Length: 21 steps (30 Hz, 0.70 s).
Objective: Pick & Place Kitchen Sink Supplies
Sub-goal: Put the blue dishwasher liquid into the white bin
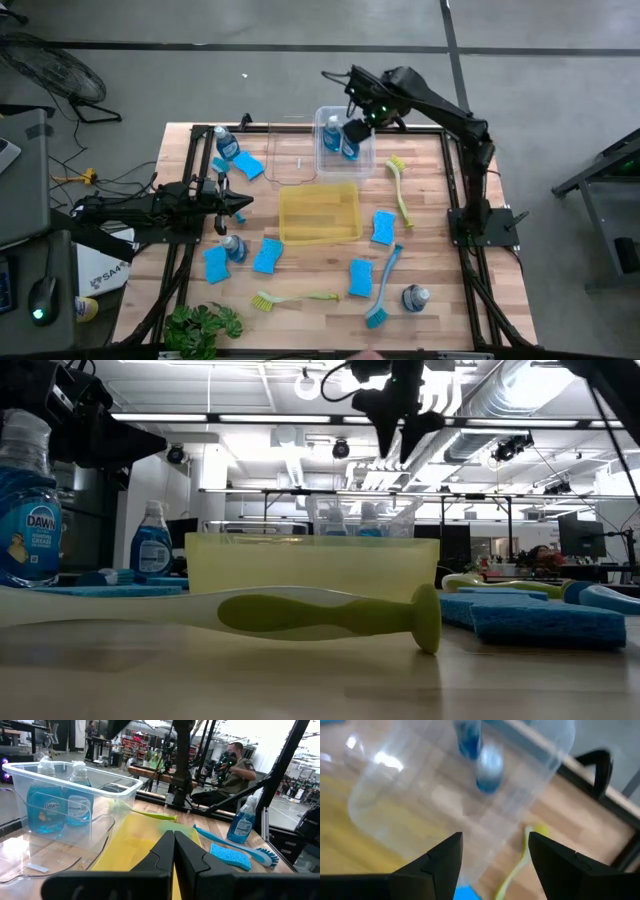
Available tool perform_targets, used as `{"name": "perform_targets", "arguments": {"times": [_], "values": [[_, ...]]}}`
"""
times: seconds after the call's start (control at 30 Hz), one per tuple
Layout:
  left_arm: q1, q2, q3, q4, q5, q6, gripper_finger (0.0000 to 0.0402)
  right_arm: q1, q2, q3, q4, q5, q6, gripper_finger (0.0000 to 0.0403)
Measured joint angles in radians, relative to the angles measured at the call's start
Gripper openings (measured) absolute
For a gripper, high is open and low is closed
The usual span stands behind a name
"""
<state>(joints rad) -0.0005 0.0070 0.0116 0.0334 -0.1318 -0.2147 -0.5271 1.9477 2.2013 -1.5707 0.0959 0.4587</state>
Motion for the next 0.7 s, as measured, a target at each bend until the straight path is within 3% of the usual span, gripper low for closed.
{"name": "perform_targets", "arguments": {"times": [0.7], "values": [[0.000,0.000,0.000,0.000,0.000,0.000,0.0001,0.196,-0.506,-0.711,0.054,-0.072,0.386,0.0220]]}}
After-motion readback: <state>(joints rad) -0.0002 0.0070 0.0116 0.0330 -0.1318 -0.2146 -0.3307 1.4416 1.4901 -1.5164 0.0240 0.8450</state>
